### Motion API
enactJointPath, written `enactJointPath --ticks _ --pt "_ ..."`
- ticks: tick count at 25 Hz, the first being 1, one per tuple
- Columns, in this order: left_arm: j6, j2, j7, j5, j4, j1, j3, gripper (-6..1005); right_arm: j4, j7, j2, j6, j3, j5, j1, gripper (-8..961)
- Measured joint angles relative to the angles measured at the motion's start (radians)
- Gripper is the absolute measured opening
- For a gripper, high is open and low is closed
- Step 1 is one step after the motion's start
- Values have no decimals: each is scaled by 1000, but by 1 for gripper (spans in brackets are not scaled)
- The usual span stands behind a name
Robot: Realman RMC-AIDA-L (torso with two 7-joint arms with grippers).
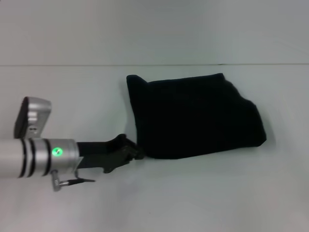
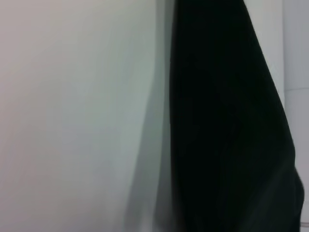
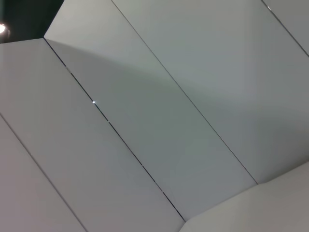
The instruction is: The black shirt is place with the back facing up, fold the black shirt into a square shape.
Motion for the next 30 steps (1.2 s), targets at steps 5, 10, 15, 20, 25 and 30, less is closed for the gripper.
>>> enactJointPath --ticks 5,10,15,20,25,30 --pt "68 1 3 0 60 77 -52 41 6 0 -1 -2 2 2 0 882" --pt "92 1 8 13 69 95 -63 60 6 0 0 -2 3 2 7 882" --pt "103 1 26 22 72 104 -74 78 7 0 1 -2 3 2 10 882" --pt "161 19 51 39 72 111 -130 96 7 0 2 -1 3 2 3 882" --pt "270 56 59 162 150 105 -178 114 8 15 -9 12 -5 -12 1 882" --pt "309 82 170 157 218 100 -279 194 -27 -1 -21 3 -8 -122 0 882"
